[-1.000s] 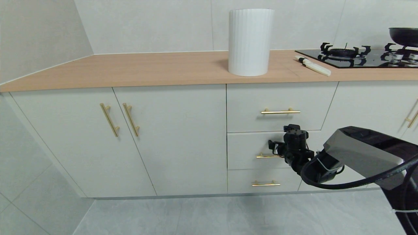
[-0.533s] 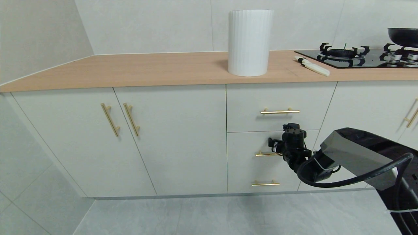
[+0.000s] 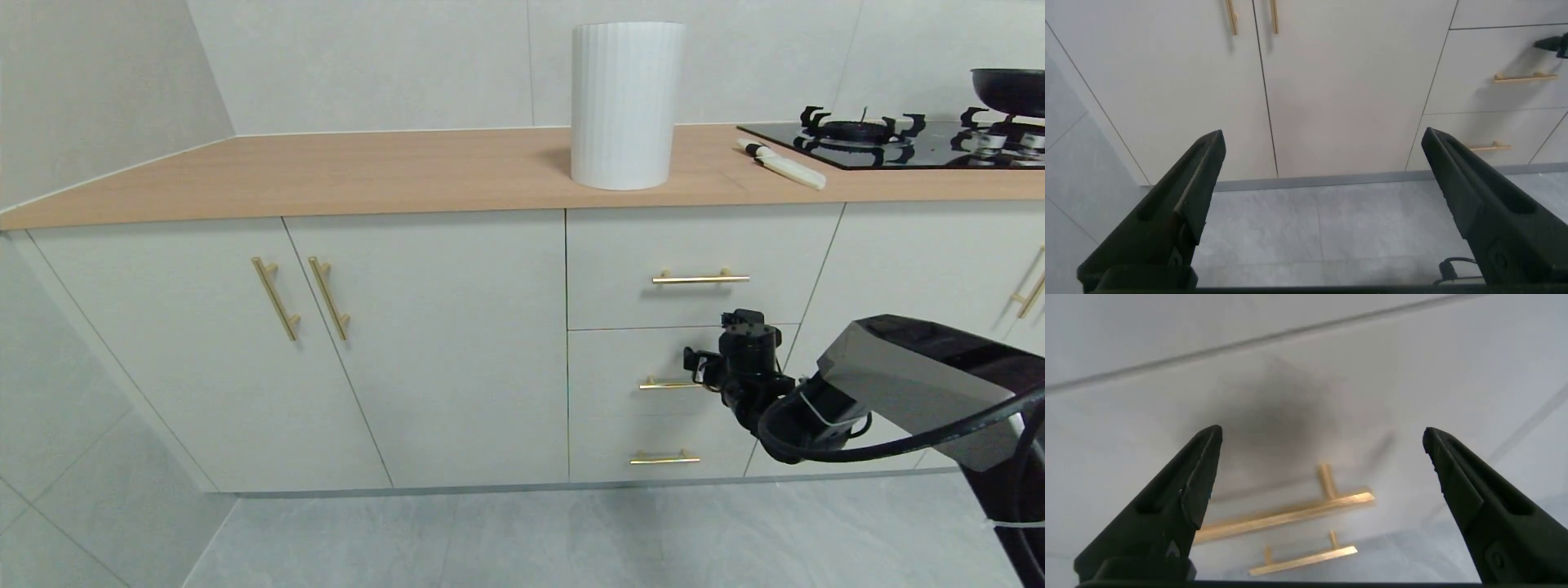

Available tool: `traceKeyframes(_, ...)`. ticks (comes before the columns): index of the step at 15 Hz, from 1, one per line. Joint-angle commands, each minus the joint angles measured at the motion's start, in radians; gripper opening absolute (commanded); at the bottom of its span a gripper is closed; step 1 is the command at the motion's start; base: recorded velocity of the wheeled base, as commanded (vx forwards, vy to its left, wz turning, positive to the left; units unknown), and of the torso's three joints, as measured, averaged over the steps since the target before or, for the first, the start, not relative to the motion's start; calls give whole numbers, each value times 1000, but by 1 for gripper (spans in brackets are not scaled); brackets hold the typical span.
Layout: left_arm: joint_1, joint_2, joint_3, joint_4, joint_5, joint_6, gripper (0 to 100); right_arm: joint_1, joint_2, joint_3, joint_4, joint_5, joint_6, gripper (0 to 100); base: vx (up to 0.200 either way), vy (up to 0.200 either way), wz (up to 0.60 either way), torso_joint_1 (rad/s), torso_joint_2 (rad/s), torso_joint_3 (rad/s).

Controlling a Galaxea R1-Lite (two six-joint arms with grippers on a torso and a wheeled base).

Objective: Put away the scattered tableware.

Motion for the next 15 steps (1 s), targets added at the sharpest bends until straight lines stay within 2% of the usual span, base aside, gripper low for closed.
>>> traceKeyframes(1, 0, 0, 0, 0, 0, 0, 100, 11, -146, 145, 2, 5, -2, 100, 0, 0, 0, 0, 0, 0)
traceKeyframes(3, 0, 0, 0, 0, 0, 0, 100, 24, -236, 239, -1, 4, 3, 100, 0, 0, 0, 0, 0, 0)
traceKeyframes(5, 0, 0, 0, 0, 0, 0, 100, 31, -442, 437, -34, -2, -5, 100, 0, 0, 0, 0, 0, 0)
traceKeyframes(6, 0, 0, 0, 0, 0, 0, 100, 31, -477, 466, -36, -2, -5, 100, 0, 0, 0, 0, 0, 0)
traceKeyframes(7, 0, 0, 0, 0, 0, 0, 100, 30, -649, 590, -36, -2, -7, 100, 0, 0, 0, 0, 0, 0)
traceKeyframes(9, 0, 0, 0, 0, 0, 0, 100, 28, -802, 690, -36, -4, -27, 100, 0, 0, 0, 0, 0, 0)
traceKeyframes(10, 0, 0, 0, 0, 0, 0, 100, 19, -974, 791, -36, -10, -117, 100, 0, 0, 0, 0, 0, 0)
traceKeyframes(14, 0, 0, 0, 0, 0, 0, 100, -13, -1331, 950, -21, -22, -270, 100, 0, 0, 0, 0, 0, 0)
traceKeyframes(15, 0, 0, 0, 0, 0, 0, 100, -22, -1364, 969, -21, -22, -286, 100, 0, 0, 0, 0, 0, 0)
